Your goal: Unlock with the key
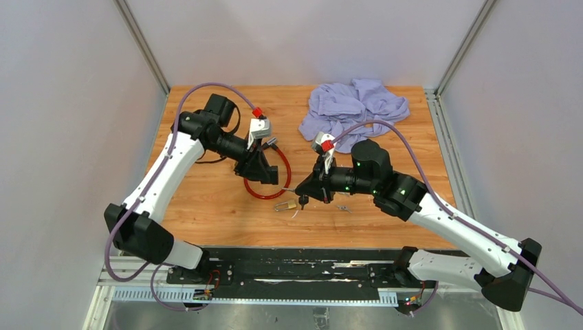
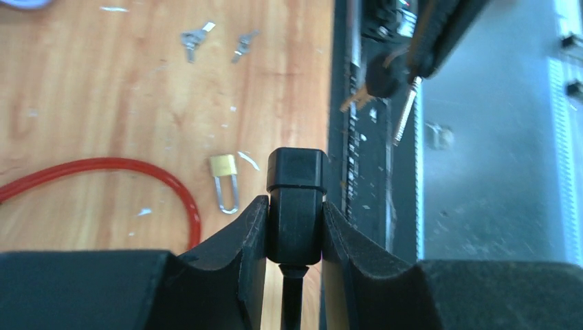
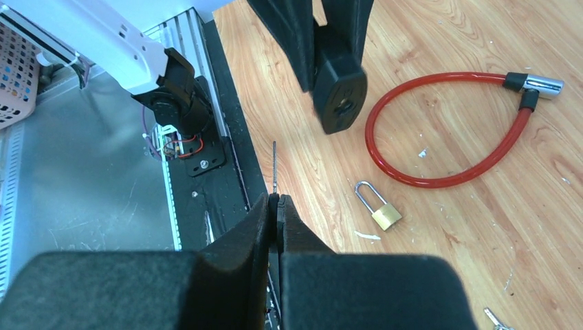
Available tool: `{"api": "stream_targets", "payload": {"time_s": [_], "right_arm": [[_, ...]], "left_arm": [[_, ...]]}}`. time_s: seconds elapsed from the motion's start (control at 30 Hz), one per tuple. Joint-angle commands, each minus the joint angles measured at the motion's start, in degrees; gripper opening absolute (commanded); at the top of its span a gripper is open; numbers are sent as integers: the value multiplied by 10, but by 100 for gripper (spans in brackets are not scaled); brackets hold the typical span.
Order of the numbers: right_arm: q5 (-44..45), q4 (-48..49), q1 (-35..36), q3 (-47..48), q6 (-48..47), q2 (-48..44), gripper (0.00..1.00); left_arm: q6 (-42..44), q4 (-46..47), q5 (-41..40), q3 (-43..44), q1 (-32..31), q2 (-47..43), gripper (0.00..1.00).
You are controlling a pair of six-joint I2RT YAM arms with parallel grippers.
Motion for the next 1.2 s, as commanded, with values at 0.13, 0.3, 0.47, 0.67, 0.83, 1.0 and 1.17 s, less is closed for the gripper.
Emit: {"api": "stream_targets", "payload": {"time_s": [0.13, 0.3, 0.47, 0.67, 0.83, 1.0, 1.17], "right_arm": [[4, -36, 4, 36, -30, 7, 0], [-40, -43, -21, 44, -31, 8, 1], [-78, -50, -29, 52, -39, 13, 0], [-92, -54, -49, 47, -42, 16, 0], [-93, -46, -65, 30, -47, 6, 1], [-96, -32, -65, 20, -46, 6, 0], [-93, -31, -64, 18, -48, 10, 1]], "left_arm": [[-134, 202, 48, -94, 3, -107, 1], [-10, 143, 84, -103, 3, -110, 0], [42, 118, 69, -84, -7, -86, 0], [71, 117, 43, -92, -26, -96, 0], [79, 117, 25, -93, -36, -106, 0], [72, 116, 35, -88, -41, -102, 0], [59, 114, 54, -73, -44, -98, 0]]}}
